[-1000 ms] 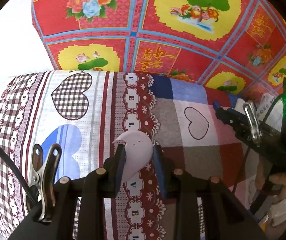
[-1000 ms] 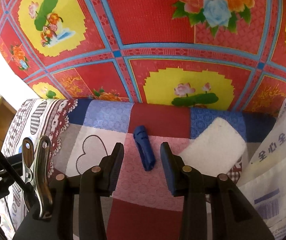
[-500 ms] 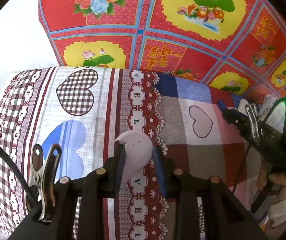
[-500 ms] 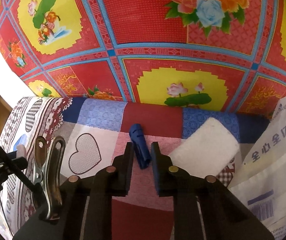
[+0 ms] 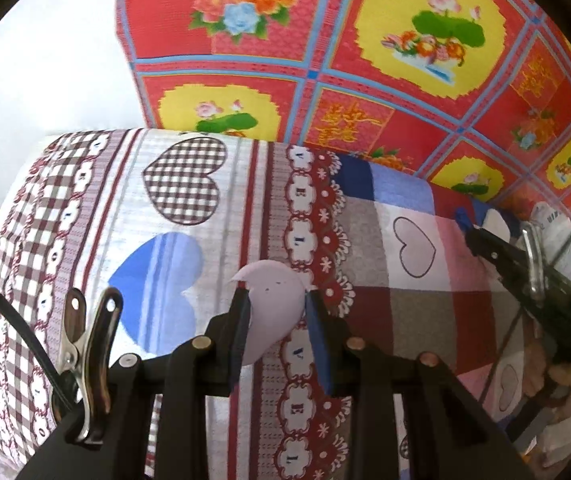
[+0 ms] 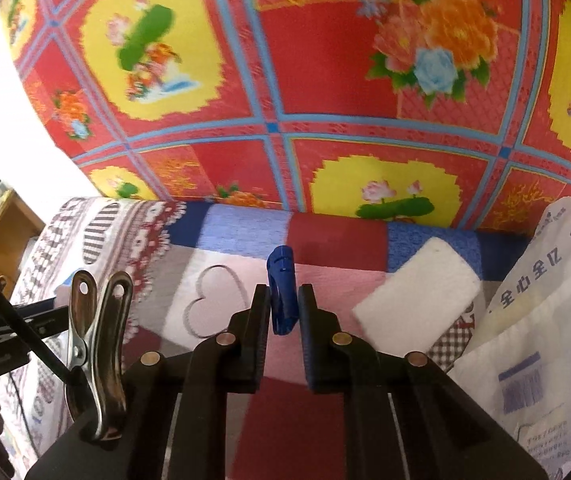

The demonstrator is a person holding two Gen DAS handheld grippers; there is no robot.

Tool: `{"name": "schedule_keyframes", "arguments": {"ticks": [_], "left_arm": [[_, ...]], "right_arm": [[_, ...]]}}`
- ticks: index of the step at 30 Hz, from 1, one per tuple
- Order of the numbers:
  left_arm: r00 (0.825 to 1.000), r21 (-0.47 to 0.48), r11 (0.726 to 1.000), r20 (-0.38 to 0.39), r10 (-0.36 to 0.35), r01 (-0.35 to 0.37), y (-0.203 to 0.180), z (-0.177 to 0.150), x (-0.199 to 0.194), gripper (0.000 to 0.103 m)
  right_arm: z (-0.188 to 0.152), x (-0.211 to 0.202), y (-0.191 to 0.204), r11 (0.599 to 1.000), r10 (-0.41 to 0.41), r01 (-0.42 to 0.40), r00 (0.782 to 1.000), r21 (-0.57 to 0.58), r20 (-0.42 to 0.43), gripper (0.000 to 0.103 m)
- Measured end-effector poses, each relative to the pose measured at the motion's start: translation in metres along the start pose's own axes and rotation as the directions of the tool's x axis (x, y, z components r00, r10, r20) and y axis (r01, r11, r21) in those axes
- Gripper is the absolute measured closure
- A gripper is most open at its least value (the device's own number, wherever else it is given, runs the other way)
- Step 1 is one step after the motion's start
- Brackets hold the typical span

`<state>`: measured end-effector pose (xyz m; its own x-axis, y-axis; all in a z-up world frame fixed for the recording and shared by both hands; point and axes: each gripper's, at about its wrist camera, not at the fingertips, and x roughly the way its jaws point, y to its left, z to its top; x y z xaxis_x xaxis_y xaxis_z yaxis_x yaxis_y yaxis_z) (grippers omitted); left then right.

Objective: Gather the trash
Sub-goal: 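Close the left gripper on the white crescent object while the right grasps the blue item, then carry the white crescent object and blue item with both grippers over the red bucket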

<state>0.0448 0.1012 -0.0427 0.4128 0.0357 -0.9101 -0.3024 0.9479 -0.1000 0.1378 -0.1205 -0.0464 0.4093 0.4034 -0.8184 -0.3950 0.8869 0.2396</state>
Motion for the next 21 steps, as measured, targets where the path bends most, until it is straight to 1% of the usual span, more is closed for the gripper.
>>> {"name": "schedule_keyframes", "arguments": {"ticks": [9, 17, 21], "left_arm": [[0.999, -0.044, 0.999, 0.023, 0.023, -0.022, 0.024, -0.01, -0.025, 0.073], [0.999, -0.071, 0.997, 0.038, 0.01, -0.007, 0.051, -0.025, -0.05, 0.073], [0.999, -0.083, 0.997, 0.051, 0.004, 0.0, 0.073, -0.042, -0.067, 0.073]], "right_arm": [[-0.006, -0.031, 0.047, 0.995, 0.092, -0.091, 0.995, -0.04, 0.028, 0.088], [-0.023, -0.058, 0.1, 0.989, 0.121, -0.117, 0.992, -0.086, 0.044, 0.088], [-0.032, -0.071, 0.127, 0.987, 0.131, -0.126, 0.99, -0.102, 0.046, 0.088]]}}
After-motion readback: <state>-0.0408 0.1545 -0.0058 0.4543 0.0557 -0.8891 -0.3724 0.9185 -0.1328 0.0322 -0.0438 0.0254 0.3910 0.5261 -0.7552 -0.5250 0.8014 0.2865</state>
